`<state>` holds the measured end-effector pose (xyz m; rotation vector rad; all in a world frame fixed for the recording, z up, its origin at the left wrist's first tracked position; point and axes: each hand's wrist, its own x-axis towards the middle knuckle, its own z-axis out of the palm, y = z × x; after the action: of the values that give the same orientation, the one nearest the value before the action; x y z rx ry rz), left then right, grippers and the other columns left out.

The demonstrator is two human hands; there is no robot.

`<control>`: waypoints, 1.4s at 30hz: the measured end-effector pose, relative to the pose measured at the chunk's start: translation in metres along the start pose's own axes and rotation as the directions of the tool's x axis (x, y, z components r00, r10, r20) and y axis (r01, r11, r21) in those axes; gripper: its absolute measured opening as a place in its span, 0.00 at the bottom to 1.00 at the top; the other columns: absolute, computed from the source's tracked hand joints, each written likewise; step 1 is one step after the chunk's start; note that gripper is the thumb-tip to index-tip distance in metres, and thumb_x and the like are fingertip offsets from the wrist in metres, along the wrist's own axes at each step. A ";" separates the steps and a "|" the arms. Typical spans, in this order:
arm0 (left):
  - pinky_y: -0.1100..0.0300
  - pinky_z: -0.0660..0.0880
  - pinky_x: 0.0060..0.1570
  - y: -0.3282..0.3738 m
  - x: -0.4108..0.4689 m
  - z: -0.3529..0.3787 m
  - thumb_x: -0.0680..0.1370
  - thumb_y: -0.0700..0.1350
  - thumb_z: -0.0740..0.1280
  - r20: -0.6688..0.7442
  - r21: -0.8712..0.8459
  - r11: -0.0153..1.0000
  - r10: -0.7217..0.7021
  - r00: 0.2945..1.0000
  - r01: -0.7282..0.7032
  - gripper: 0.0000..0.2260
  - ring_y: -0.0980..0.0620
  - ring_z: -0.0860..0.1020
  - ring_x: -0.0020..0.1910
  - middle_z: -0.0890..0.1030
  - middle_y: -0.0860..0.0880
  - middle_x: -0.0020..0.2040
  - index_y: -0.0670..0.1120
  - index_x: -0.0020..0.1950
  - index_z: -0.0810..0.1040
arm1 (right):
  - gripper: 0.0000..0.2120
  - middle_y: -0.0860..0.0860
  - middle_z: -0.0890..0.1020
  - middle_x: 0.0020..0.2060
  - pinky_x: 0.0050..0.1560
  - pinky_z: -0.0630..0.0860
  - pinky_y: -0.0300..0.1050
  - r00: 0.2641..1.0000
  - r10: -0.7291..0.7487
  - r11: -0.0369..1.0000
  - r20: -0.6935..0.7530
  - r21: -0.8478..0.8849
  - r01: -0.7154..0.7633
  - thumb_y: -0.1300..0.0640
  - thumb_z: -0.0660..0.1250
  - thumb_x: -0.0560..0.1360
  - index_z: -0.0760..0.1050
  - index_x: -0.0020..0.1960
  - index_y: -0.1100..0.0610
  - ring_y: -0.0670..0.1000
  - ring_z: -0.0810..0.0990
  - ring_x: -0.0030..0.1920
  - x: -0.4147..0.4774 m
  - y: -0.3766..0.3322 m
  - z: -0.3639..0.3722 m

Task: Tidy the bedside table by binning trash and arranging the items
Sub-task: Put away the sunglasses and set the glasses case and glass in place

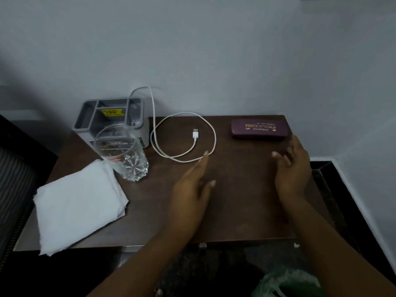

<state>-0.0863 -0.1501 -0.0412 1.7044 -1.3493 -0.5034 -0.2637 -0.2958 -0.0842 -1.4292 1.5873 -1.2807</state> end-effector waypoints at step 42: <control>0.57 0.78 0.55 -0.038 -0.017 -0.039 0.62 0.39 0.78 -0.112 -0.352 0.920 -0.225 0.968 0.173 0.31 0.58 0.80 0.55 0.82 0.55 0.56 0.59 0.60 0.75 | 0.27 0.48 0.82 0.55 0.58 0.77 0.52 0.893 0.040 0.991 0.448 0.098 -0.094 0.61 0.64 0.63 0.75 0.62 0.49 0.46 0.81 0.55 -0.155 -0.059 0.074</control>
<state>-0.0410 -0.1187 -0.0550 1.5622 -0.9226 -0.6692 -0.1440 -0.1597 -0.0754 -1.4520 1.2193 -0.9036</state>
